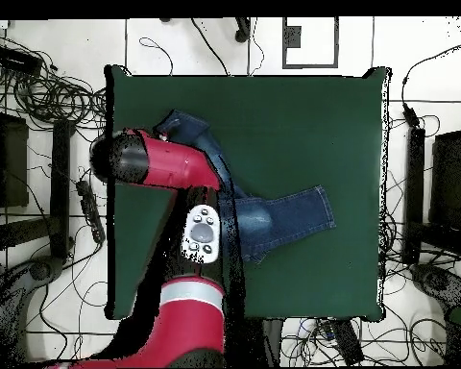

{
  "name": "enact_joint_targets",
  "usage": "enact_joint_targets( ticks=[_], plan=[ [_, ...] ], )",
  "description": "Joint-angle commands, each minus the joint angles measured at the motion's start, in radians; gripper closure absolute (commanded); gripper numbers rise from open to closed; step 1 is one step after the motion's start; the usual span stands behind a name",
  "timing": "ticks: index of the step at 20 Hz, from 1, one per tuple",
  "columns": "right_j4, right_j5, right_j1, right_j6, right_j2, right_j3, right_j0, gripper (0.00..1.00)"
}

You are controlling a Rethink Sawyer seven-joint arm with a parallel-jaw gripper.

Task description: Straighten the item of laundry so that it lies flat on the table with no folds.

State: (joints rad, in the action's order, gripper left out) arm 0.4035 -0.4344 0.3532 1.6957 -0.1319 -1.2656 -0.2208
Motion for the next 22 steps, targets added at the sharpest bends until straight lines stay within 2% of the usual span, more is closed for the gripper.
enact_joint_targets(
  ticks=[1,8,11,18,20,21,22],
  plan=[
    [0.089,-0.273,-0.148,0.448,-0.052,0.299,-0.082,1.0],
    [0.084,-0.383,-0.202,0.527,-0.067,0.46,-0.077,1.0],
    [0.075,-0.386,-0.224,0.556,-0.069,0.503,-0.077,1.0],
    [0.029,-0.414,-0.317,0.533,-0.139,0.692,-0.055,1.0],
    [0.028,-0.416,-0.324,0.519,-0.142,0.702,-0.051,1.0],
    [0.031,-0.42,-0.327,0.516,-0.146,0.706,-0.05,0.0],
    [0.028,-0.418,-0.328,0.504,-0.143,0.708,-0.048,0.0]
  ],
)
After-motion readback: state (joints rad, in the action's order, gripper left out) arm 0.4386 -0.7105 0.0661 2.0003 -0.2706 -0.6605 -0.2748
